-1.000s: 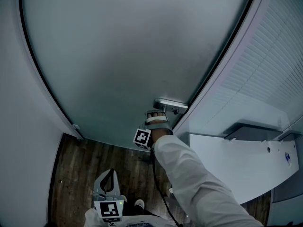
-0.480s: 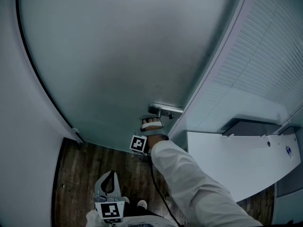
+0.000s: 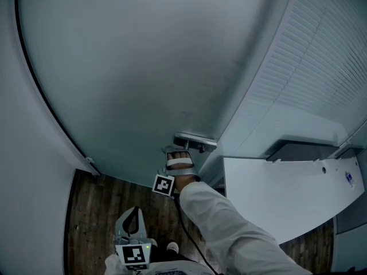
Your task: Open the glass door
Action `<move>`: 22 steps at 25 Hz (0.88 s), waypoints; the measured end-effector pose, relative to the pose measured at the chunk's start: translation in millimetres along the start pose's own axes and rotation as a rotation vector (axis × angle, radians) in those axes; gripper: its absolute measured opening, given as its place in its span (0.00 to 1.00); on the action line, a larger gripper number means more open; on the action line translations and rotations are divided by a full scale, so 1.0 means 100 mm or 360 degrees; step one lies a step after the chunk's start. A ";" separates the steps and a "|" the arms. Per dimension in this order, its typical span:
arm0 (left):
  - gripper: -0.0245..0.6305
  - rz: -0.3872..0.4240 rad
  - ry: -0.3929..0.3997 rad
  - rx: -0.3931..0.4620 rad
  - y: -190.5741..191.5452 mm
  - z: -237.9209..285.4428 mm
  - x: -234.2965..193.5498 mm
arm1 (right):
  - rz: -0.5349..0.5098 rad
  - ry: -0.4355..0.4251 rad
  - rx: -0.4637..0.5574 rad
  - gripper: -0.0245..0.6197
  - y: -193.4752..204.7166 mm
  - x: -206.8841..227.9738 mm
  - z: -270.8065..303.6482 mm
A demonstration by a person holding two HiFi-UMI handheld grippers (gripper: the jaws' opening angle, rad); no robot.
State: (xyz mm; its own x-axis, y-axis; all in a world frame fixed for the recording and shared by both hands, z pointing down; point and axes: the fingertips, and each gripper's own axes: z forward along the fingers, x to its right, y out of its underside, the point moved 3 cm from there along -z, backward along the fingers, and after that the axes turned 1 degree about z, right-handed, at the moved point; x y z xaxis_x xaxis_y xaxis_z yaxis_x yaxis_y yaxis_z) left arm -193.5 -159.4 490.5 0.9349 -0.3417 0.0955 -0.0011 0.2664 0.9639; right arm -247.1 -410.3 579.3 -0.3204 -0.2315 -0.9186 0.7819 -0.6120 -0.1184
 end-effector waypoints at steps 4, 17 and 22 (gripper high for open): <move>0.04 -0.0056 -0.0001 0.0008 -0.06 0.01 0.04 | 0.0342 0.0007 0.0193 0.20 -0.17 0.05 -0.16; 0.04 -0.0052 -0.0057 -0.0066 -0.04 0.09 0.01 | 0.0517 -0.0016 0.0259 0.20 -0.13 0.19 -0.45; 0.04 -0.0040 -0.0092 -0.0115 -0.09 0.11 0.01 | 0.0547 -0.0039 0.0299 0.20 -0.09 0.22 -0.47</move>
State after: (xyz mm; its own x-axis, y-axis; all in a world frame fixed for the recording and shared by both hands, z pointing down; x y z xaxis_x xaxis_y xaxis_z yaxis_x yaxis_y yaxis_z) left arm -196.6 -172.4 484.5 0.9124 -0.3998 0.0877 0.0496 0.3206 0.9459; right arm -236.0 -374.8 542.9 -0.0712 -0.4635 -0.8833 0.7351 -0.6229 0.2675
